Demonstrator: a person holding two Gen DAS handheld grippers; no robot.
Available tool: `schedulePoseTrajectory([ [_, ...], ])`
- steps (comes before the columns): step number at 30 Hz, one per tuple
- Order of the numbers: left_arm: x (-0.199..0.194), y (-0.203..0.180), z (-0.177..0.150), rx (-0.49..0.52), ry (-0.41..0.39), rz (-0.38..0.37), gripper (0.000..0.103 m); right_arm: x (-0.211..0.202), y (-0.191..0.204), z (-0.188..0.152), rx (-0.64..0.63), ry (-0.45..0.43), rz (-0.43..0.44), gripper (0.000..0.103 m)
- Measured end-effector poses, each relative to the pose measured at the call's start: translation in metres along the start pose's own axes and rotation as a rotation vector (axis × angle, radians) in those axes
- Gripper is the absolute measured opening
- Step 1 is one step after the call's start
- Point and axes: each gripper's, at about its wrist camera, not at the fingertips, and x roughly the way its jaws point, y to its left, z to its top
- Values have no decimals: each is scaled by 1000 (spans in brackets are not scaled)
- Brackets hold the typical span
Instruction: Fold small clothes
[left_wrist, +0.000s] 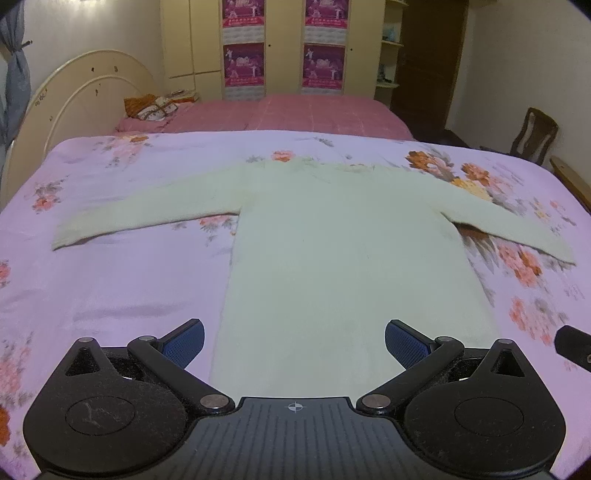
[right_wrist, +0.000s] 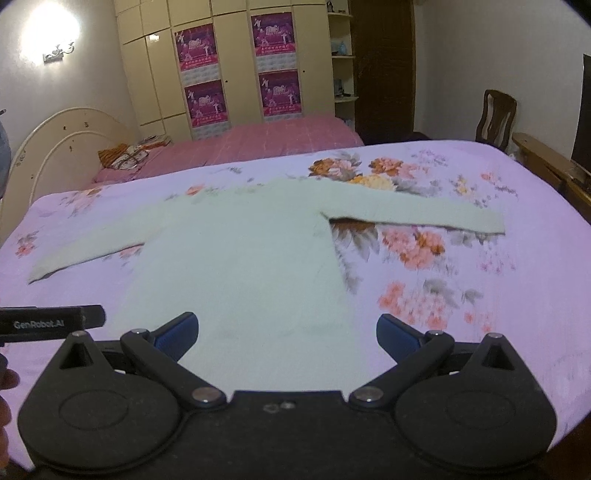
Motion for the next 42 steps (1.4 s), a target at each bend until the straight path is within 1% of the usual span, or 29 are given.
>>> schedulePoseTrajectory([
  [2, 14, -4, 9, -7, 8, -4, 103, 15, -7, 6, 11, 19, -4, 102],
  [5, 36, -12, 23, -10, 6, -3, 103, 36, -17, 15, 18, 24, 0, 102],
  [8, 58, -21, 37, -14, 1, 4, 103, 60, -27, 23, 21, 12, 2, 97],
  [10, 76, -29, 47, -15, 1, 11, 103, 77, -35, 31, 26, 3, -5, 92],
  [12, 94, -37, 57, -17, 1, 14, 103, 96, -45, 36, 39, 13, -7, 83],
  [13, 103, -41, 62, -16, 2, 14, 103, 104, -50, 38, 46, 20, -8, 81],
  [14, 110, -44, 65, -15, 4, 15, 103, 112, -56, 42, 56, 20, -12, 76],
  [19, 150, -68, 86, -8, 3, 16, 103, 157, -94, 54, 135, 46, -35, 70],
  [21, 165, -76, 92, -10, 10, 5, 103, 175, -110, 56, 166, 69, -51, 64],
  [24, 186, -88, 99, -22, 21, -8, 103, 198, -135, 58, 210, 95, -89, 59],
  [25, 193, -91, 101, -22, 25, -8, 103, 205, -145, 59, 232, 94, -96, 59],
  [27, 203, -97, 104, -20, 33, -5, 103, 215, -159, 61, 260, 101, -110, 59],
  [30, 214, -102, 106, -3, 26, 11, 103, 238, -183, 64, 310, 129, -132, 59],
  [34, 229, -102, 109, -4, 43, 35, 103, 261, -212, 68, 403, 144, -136, 57],
  [37, 236, -97, 112, -5, 49, 50, 103, 276, -233, 69, 473, 136, -152, 50],
  [39, 240, -93, 114, -6, 47, 61, 103, 282, -244, 73, 490, 114, -172, 44],
  [41, 243, -90, 115, -9, 43, 71, 103, 289, -254, 79, 500, 93, -199, 43],
  [42, 244, -88, 116, -7, 44, 77, 103, 292, -259, 81, 507, 82, -211, 40],
])
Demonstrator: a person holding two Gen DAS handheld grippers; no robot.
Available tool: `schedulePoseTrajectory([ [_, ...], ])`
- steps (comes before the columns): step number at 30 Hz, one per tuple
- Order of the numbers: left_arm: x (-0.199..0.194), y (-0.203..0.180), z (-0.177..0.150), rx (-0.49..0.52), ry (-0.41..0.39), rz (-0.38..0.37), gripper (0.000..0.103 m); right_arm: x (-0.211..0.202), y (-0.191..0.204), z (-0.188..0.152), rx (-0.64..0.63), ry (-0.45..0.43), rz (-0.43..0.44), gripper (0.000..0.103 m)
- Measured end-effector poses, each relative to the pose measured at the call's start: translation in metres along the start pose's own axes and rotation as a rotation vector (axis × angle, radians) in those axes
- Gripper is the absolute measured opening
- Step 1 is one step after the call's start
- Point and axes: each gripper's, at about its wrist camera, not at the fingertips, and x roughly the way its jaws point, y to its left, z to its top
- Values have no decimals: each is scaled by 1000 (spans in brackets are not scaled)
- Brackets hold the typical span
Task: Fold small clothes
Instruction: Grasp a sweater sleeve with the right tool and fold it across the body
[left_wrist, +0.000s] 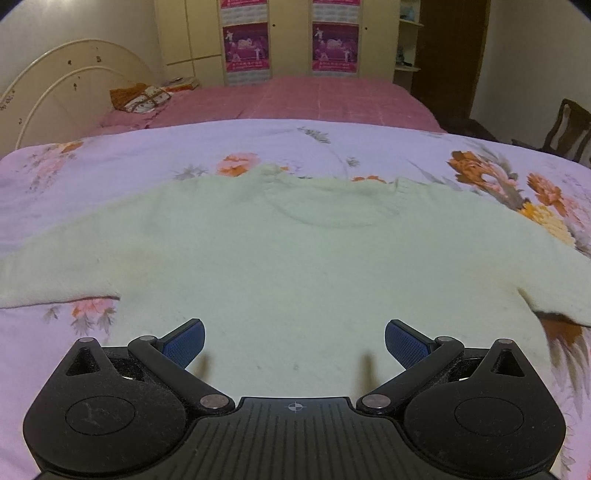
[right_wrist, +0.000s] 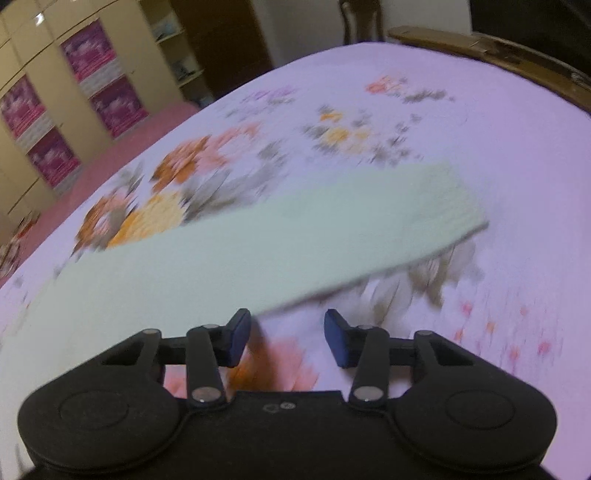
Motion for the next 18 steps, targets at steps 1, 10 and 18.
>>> schedulePoseTrajectory([
  [1, 2, 2, 1, 1, -2, 6, 103, 3, -3, 5, 14, -12, -4, 39],
  [10, 13, 22, 3, -30, -31, -47, 102, 17, -9, 25, 14, -123, -50, 5],
  [18, 5, 67, 23, -98, -82, -17, 102, -24, 104, 23, -259, -235, 193, 4],
])
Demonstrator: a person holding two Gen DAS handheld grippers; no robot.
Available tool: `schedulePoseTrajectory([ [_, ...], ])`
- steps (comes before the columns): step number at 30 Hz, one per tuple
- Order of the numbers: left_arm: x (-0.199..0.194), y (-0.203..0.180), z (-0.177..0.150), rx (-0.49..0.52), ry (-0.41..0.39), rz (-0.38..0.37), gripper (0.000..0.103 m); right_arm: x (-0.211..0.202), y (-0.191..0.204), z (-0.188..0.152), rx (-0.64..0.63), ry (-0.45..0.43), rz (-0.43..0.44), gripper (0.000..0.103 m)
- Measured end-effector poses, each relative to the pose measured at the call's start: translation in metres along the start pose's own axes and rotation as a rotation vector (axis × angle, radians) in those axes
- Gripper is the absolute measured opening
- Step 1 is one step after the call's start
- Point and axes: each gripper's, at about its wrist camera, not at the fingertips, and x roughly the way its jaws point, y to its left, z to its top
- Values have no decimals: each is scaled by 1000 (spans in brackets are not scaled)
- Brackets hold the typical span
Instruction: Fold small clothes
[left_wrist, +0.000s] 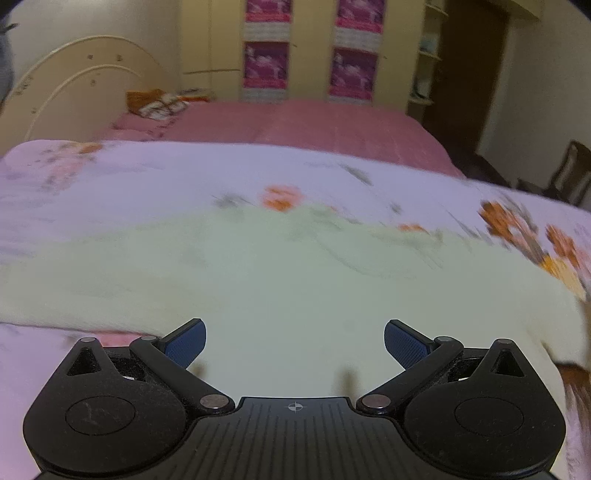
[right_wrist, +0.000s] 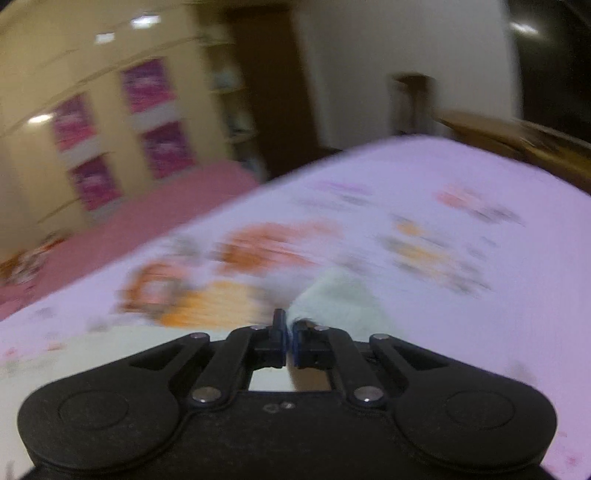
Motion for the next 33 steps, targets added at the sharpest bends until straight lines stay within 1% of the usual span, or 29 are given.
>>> schedulePoseTrajectory([
  [1, -2, 9, 3, -11, -9, 13, 102, 0, 24, 2, -37, -6, 51, 4],
  [3, -5, 26, 7, -33, -21, 33, 102, 4, 73, -1, -96, 8, 161, 4],
  [5, -6, 44, 10, -52, -26, 50, 102, 13, 126, -13, -144, 55, 274, 4],
  [6, -5, 53, 11, -58, -26, 55, 102, 15, 144, -20, -163, 74, 309, 4],
  [7, -3, 61, 11, -66, -27, 60, 102, 19, 171, -32, -192, 112, 357, 4],
  [9, 1, 76, 11, -83, -23, 57, 103, 26, 206, -54, -236, 171, 420, 5],
  [10, 4, 83, 12, -98, -12, 50, 103, 30, 229, -70, -288, 220, 453, 9],
  [11, 8, 89, 12, -111, -4, 42, 103, 33, 246, -83, -333, 261, 469, 23],
  [12, 9, 94, 12, -124, 0, 37, 103, 33, 264, -97, -391, 300, 483, 32],
  [13, 11, 99, 13, -133, -2, 35, 103, 30, 271, -105, -435, 303, 479, 44],
  [14, 11, 102, 12, -132, -5, 36, 103, 20, 285, -114, -521, 269, 471, 51],
  [15, 12, 104, 13, -128, -10, 37, 103, 12, 292, -120, -585, 235, 466, 52],
  [17, 16, 103, 15, -103, -16, 30, 103, -5, 305, -131, -778, 162, 458, 52],
  [18, 17, 100, 15, -89, -14, 25, 103, -9, 308, -135, -849, 151, 450, 53],
  [19, 19, 96, 15, -73, -10, 8, 103, -12, 309, -137, -903, 154, 421, 53],
  [20, 19, 93, 16, -56, -6, -15, 103, -11, 302, -134, -904, 162, 406, 54],
  [21, 21, 86, 15, -31, -1, -48, 103, -13, 293, -129, -874, 174, 406, 55],
  [23, 21, 67, 10, 42, 5, -105, 103, -17, 270, -113, -764, 218, 399, 61],
  [25, 24, 40, 2, 130, 7, -158, 103, -21, 244, -99, -651, 238, 372, 62],
  [26, 26, 28, -2, 166, 10, -177, 102, -23, 230, -92, -597, 248, 358, 62],
  [28, 32, 0, -11, 220, 21, -206, 102, -26, 205, -84, -517, 237, 307, 62],
  [30, 40, -21, -16, 260, 16, -204, 102, -25, 185, -78, -471, 225, 254, 62],
  [31, 43, -31, -18, 280, 7, -202, 89, -24, 176, -76, -447, 221, 229, 62],
  [33, 52, -45, -21, 314, 12, -204, 75, -23, 157, -75, -387, 230, 201, 62],
])
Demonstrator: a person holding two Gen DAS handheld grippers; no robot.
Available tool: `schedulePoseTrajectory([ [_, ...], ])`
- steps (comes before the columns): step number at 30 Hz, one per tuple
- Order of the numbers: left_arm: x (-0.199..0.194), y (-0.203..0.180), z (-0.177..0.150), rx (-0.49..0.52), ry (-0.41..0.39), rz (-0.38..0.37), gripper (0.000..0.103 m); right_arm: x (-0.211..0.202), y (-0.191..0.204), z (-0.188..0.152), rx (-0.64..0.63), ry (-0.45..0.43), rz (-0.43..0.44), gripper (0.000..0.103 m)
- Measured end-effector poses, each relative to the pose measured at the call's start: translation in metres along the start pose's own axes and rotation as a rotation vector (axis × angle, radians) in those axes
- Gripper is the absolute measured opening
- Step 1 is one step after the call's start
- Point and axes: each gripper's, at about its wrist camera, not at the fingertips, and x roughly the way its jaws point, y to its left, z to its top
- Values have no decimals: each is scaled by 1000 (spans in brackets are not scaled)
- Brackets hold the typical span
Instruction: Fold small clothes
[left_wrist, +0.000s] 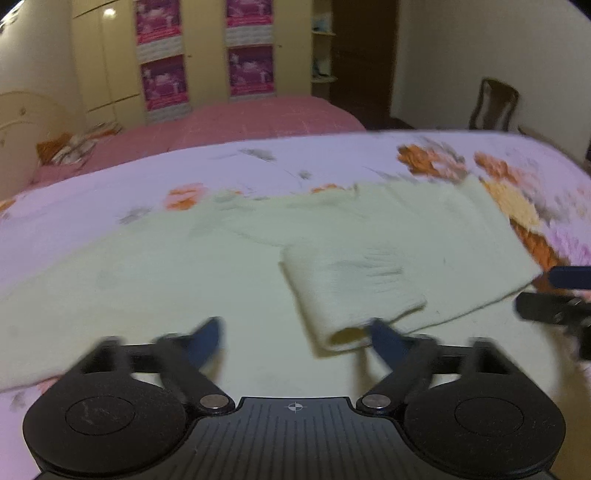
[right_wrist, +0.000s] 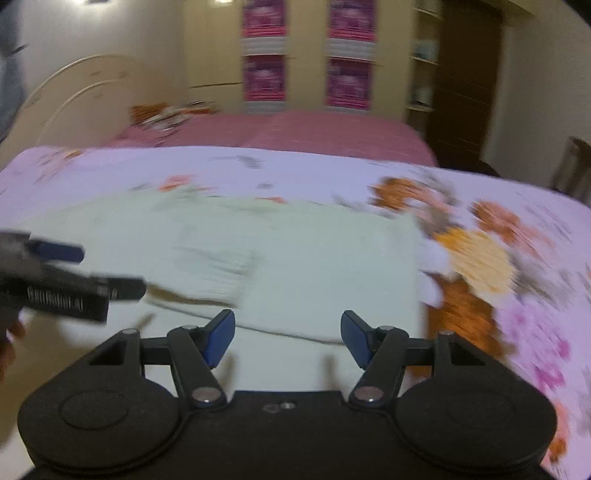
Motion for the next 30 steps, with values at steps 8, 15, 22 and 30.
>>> schedulePoseTrajectory([
  [8, 3, -14, -8, 23, -66, -7, 61, 1, -30, -18, 127, 3, -3, 62],
  [15, 5, 14, 2, -174, -73, -78, 8, 5, -47, -23, 168, 11, -17, 62],
  [22, -17, 77, -11, -427, -166, -30, 7, 18, -55, -19, 183, 6, -91, 62],
  [30, 8, 94, -35, -463, -48, -26, 9, 43, -52, -13, 203, 25, -52, 46],
])
